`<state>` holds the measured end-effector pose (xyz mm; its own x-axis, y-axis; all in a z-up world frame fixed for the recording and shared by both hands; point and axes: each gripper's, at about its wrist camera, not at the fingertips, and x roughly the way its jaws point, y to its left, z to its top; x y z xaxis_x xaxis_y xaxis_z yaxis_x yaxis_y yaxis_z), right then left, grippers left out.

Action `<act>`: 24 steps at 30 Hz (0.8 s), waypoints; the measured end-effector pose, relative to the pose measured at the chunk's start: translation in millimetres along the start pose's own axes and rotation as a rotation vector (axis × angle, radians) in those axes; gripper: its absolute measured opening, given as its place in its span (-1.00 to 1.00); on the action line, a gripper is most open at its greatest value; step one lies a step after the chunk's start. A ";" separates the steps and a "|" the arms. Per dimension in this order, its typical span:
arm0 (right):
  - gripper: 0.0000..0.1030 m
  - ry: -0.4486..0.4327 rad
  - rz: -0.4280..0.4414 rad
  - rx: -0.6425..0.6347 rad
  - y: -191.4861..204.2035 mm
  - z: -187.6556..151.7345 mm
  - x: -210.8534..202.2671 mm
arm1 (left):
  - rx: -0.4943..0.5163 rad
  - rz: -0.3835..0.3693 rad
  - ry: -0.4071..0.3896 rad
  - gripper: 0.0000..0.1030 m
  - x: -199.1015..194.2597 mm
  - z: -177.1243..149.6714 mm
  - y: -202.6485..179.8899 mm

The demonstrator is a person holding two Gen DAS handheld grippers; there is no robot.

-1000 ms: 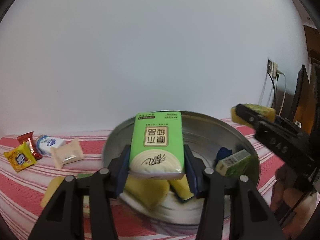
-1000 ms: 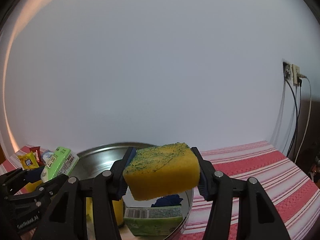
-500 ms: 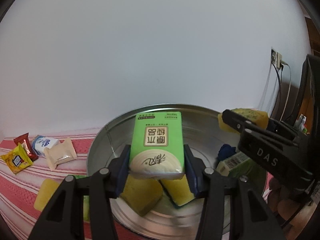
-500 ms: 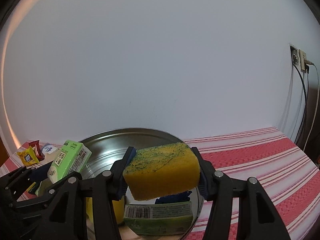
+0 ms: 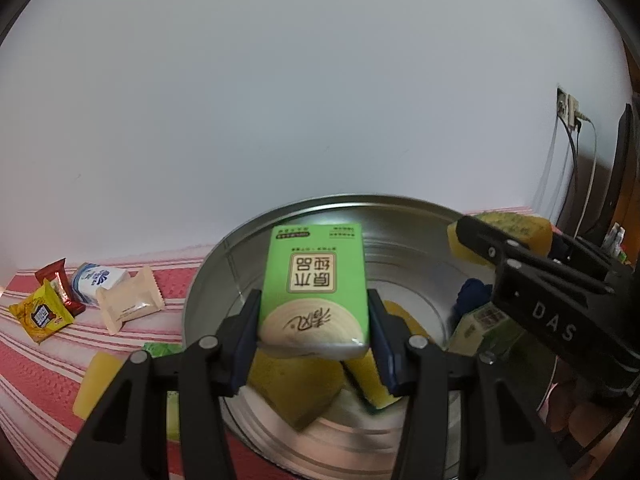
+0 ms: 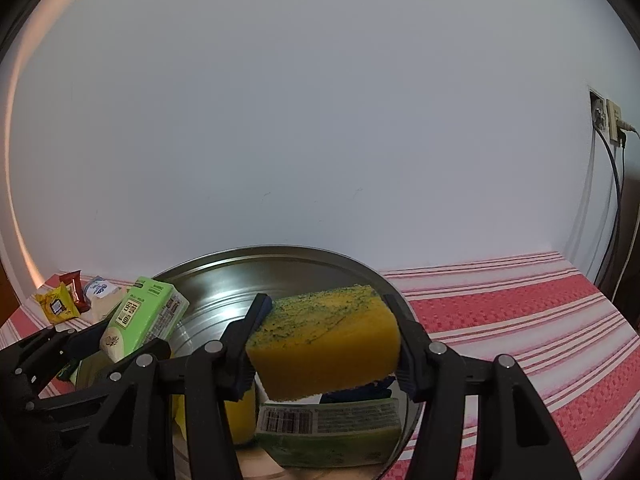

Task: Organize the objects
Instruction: 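Open the left tool dropping the pack into the tin while the right tool drops the sponge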

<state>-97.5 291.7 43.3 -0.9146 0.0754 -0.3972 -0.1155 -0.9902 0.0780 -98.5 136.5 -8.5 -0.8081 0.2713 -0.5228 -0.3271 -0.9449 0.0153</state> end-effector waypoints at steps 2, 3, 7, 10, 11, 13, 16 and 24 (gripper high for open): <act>0.13 0.001 0.004 -0.001 -1.6 0.9 -2.5 | -0.001 0.006 0.006 -0.04 1.1 -0.4 0.0; 0.13 0.001 0.010 -0.001 -3.2 1.1 -5.4 | -0.002 0.008 0.007 -0.04 1.4 -0.6 0.3; 0.13 0.009 0.041 -0.008 -3.5 0.5 -3.9 | 0.000 0.023 0.007 -0.03 1.6 -0.5 -0.4; 0.15 0.012 0.061 -0.015 1.0 2.0 -8.7 | -0.001 0.040 -0.002 0.01 -1.0 0.5 -1.9; 0.15 0.017 0.069 -0.015 0.7 2.4 -8.4 | 0.000 0.046 -0.005 0.06 -2.0 0.9 -2.1; 0.17 0.025 0.072 -0.021 2.0 4.9 -9.8 | 0.008 0.050 -0.013 0.25 -4.2 0.9 -3.3; 0.48 0.031 0.042 -0.043 4.9 5.5 -12.5 | 0.020 0.048 -0.026 0.53 -6.8 0.2 -4.9; 0.71 -0.082 0.051 -0.017 9.9 12.3 -31.2 | 0.002 0.070 -0.095 0.99 -23.2 3.2 5.3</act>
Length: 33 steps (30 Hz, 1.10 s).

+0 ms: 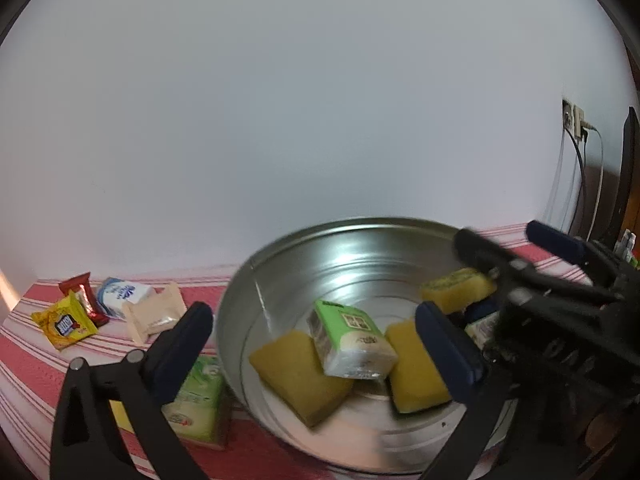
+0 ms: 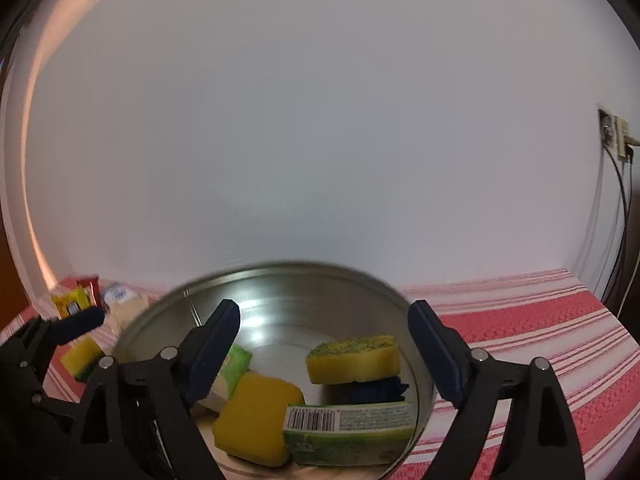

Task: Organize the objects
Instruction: 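Open the left tool dropping the pack into the tin while the right tool drops the sponge, then withdraw both tools from the tin toward the remaining items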

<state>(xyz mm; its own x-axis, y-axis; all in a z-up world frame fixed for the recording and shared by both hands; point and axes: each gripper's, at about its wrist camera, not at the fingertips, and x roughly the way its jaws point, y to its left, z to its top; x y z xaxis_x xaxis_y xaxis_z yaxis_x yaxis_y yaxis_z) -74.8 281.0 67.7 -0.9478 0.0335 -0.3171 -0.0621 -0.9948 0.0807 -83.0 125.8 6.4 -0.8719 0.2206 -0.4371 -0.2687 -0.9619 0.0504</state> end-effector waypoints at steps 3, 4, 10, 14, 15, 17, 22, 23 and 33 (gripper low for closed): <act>0.71 -0.082 -0.012 0.030 -6.4 4.1 -16.8 | -0.028 0.018 -0.009 0.99 -3.3 0.5 10.5; 0.71 -0.103 -0.025 0.041 -8.7 4.8 -21.6 | -0.039 0.020 -0.005 0.99 -3.4 0.5 14.4; 0.71 -0.140 -0.067 0.137 -25.7 3.1 -26.2 | -0.117 0.066 -0.013 0.99 -7.6 1.4 44.3; 0.71 -0.130 -0.054 0.147 -26.3 5.0 -33.9 | -0.145 0.107 -0.025 0.99 -10.1 -5.2 69.5; 0.71 -0.133 -0.047 0.137 -23.0 2.0 -30.7 | -0.144 0.124 -0.031 0.99 -10.8 -6.1 72.5; 0.71 -0.134 -0.035 0.126 -17.6 1.7 -31.6 | -0.134 0.158 -0.039 0.99 -11.4 -7.6 76.8; 0.71 -0.113 -0.011 0.117 -5.8 -11.9 -22.1 | -0.145 0.188 -0.049 0.99 -18.7 -11.2 85.1; 0.71 -0.110 -0.010 0.118 -5.3 -12.3 -22.2 | -0.141 0.193 -0.050 0.99 -19.0 -11.7 86.7; 0.71 -0.101 -0.021 0.102 13.2 -20.4 -24.1 | -0.123 0.247 -0.053 0.99 -20.0 -17.8 111.0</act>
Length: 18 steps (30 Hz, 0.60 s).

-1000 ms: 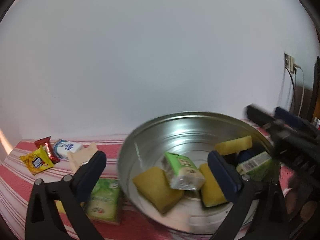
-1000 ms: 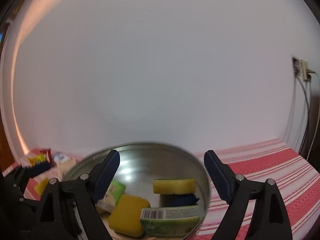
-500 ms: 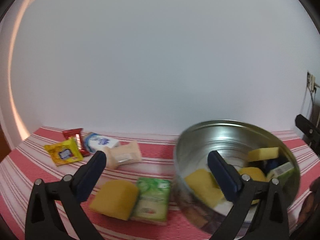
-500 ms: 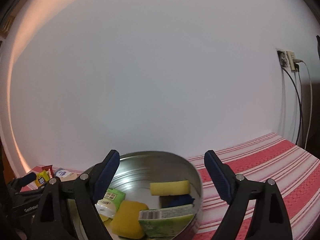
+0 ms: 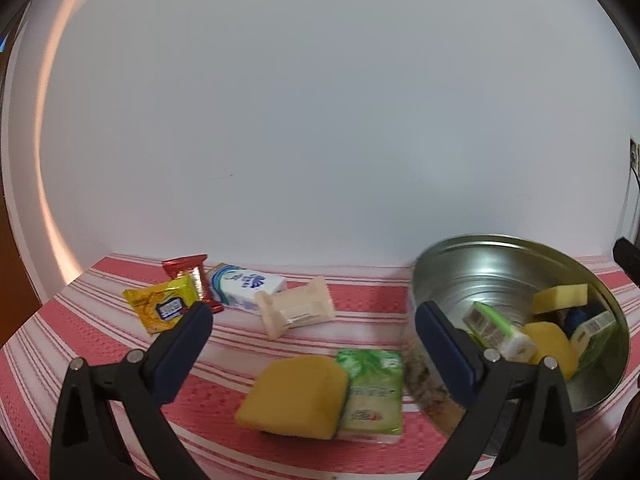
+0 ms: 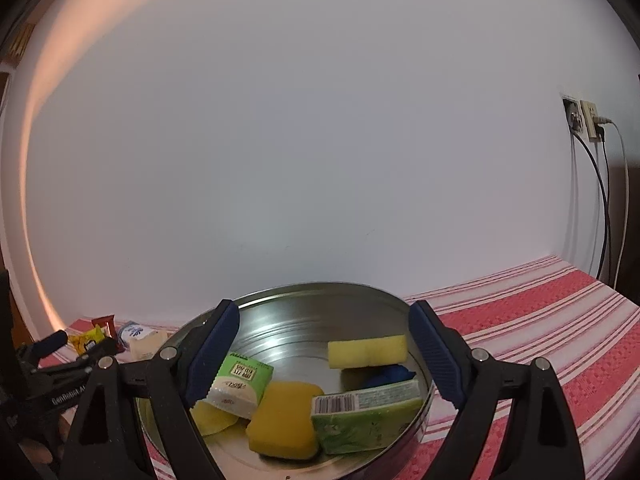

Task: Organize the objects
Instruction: 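Withdraw both tools from the tin toward the remaining items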

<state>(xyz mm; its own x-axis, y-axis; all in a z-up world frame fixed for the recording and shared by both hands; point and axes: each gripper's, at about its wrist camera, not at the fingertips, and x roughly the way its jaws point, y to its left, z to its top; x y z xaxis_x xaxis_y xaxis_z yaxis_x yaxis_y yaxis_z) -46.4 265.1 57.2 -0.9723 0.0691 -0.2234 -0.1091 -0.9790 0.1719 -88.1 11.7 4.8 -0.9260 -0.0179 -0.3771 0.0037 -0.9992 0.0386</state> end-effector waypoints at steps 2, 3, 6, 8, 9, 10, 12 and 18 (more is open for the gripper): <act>0.71 -0.001 -0.008 0.000 3.0 -1.3 -1.8 | 0.003 0.004 0.000 0.99 0.1 -0.5 4.9; 0.71 -0.002 -0.009 0.005 4.1 -2.1 -3.2 | 0.008 0.004 0.000 0.99 1.2 -1.3 7.6; 0.71 0.001 -0.009 0.013 9.4 -5.3 -8.2 | 0.013 0.011 0.004 0.99 3.5 -2.1 16.7; 0.71 0.002 -0.011 0.001 14.7 -7.2 -10.9 | 0.002 0.014 0.008 0.99 3.2 -0.9 23.3; 0.71 0.004 -0.010 -0.011 18.9 -9.9 -12.3 | -0.007 0.015 0.010 0.99 3.9 -0.6 29.1; 0.71 0.006 -0.006 -0.017 21.3 -11.5 -12.8 | -0.011 0.020 0.013 0.99 4.9 -0.8 33.4; 0.71 0.011 0.010 -0.027 27.9 -15.6 -15.5 | -0.004 0.037 0.020 0.99 8.5 -1.8 44.3; 0.71 0.045 0.083 -0.077 56.9 -26.5 -25.6 | -0.068 0.047 0.062 0.99 19.6 -1.6 79.3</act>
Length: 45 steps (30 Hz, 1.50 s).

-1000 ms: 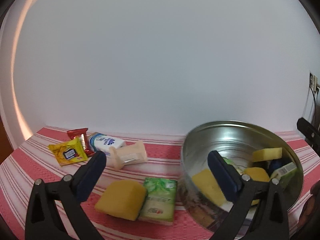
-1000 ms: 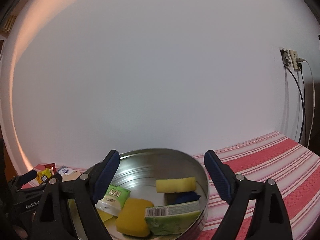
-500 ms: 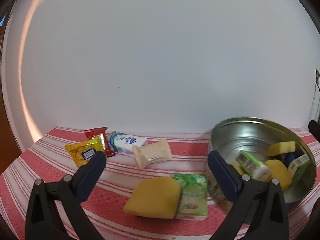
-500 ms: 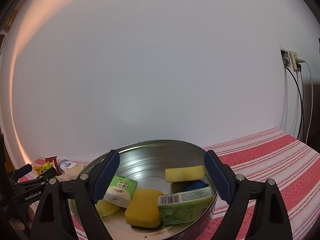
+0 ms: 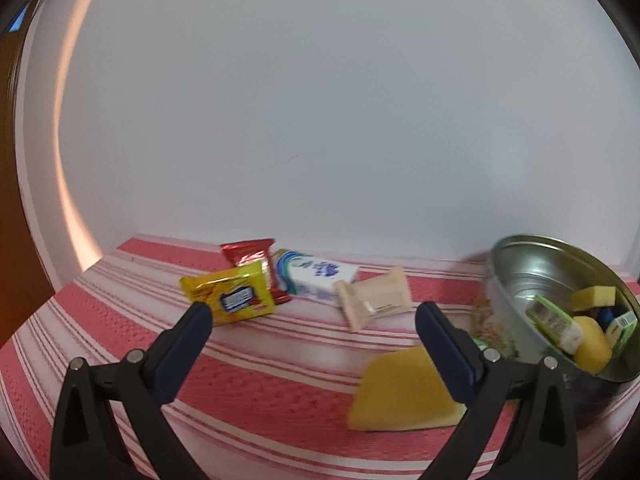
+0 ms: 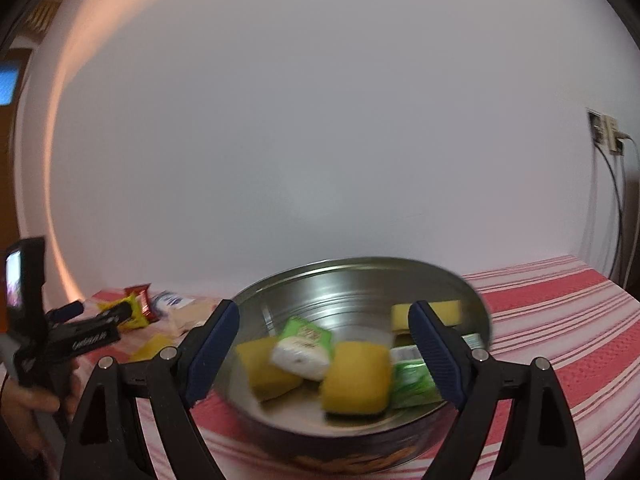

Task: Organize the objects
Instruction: 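Withdraw both tools from the tin toward the remaining items, then grasp the plain yellow sponge on the cloth with the right tool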

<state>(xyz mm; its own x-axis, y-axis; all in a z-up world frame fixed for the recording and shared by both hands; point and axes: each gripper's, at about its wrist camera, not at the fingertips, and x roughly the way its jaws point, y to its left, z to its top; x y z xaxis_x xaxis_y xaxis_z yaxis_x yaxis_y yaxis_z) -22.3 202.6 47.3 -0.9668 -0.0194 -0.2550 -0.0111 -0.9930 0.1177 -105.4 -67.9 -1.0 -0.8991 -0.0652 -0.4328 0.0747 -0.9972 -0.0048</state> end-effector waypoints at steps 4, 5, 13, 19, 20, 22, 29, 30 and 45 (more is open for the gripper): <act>0.71 0.030 0.069 -0.030 24.2 -5.4 1.0 | -0.037 0.024 0.016 0.99 7.6 1.6 23.9; 0.71 0.046 0.094 -0.022 30.3 -7.1 2.6 | -0.044 0.037 0.018 0.99 9.5 2.0 30.4; 0.71 0.159 0.262 -0.079 86.4 -21.4 24.3 | -0.068 0.105 0.021 0.99 24.0 5.4 73.3; 0.71 0.274 0.349 -0.128 126.5 -29.4 48.1 | -0.097 0.150 0.031 0.99 35.5 8.0 107.3; 0.71 0.303 0.365 -0.123 132.0 -30.4 50.8 | -0.102 0.160 0.033 0.99 36.7 8.4 112.1; 0.71 0.348 0.384 -0.100 137.1 -33.1 58.2 | -0.118 0.180 0.042 0.99 38.7 8.8 121.4; 0.71 0.413 0.347 -0.087 157.1 -34.2 96.3 | -0.151 0.178 0.049 0.99 37.0 13.2 133.7; 0.71 0.448 0.346 -0.079 163.9 -36.3 109.4 | -0.151 0.193 0.043 0.99 36.6 13.9 135.1; 0.71 0.483 0.516 -0.140 194.9 -43.9 99.8 | -0.298 0.264 0.050 0.99 35.5 19.9 175.0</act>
<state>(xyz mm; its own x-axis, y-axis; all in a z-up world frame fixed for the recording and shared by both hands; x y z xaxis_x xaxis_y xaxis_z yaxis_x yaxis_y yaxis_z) -109.7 1.9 2.6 -0.6188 -0.5072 -0.5998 0.4804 -0.8485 0.2219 -132.8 -245.5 0.7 -0.8109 -0.3082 -0.4974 0.4284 -0.8917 -0.1459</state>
